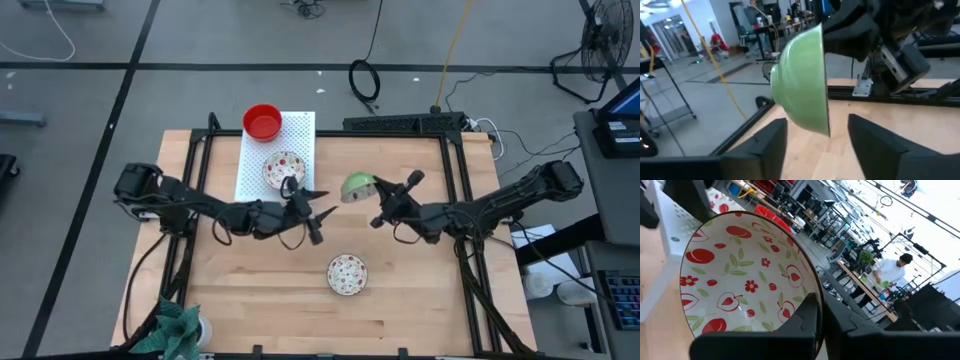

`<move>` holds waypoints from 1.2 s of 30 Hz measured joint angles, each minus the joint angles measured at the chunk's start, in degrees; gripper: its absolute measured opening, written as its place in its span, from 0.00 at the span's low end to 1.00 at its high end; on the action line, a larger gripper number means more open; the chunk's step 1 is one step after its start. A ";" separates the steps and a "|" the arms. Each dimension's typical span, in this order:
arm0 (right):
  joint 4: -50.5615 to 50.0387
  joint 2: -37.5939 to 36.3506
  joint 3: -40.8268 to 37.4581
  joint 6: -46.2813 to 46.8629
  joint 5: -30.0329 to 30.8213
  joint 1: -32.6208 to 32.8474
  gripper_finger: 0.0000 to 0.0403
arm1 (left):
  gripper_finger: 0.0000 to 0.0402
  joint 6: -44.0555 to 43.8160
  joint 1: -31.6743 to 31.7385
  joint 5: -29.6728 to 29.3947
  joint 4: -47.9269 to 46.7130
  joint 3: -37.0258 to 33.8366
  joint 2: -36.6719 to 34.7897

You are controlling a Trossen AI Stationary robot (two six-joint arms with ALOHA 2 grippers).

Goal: Pick & Place Mini bowls
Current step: Stack the bottom white patterned bowl on top of the white patterned bowl on the shelf

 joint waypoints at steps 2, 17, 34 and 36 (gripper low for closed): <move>0.71 -0.02 -0.32 0.11 -0.17 0.30 0.00 | 0.59 -0.84 0.74 1.15 0.18 -0.02 0.28; 8.72 0.06 -1.72 -0.91 -4.63 0.28 0.00 | 0.62 -2.35 3.29 8.23 3.13 -0.02 0.15; 21.19 7.93 -1.73 -4.55 -8.38 0.01 0.00 | 0.47 -1.78 4.32 4.57 1.97 -0.11 0.15; 21.20 7.92 -1.73 -4.38 -8.01 0.06 0.00 | 0.39 -1.59 4.43 3.34 2.21 -0.11 0.15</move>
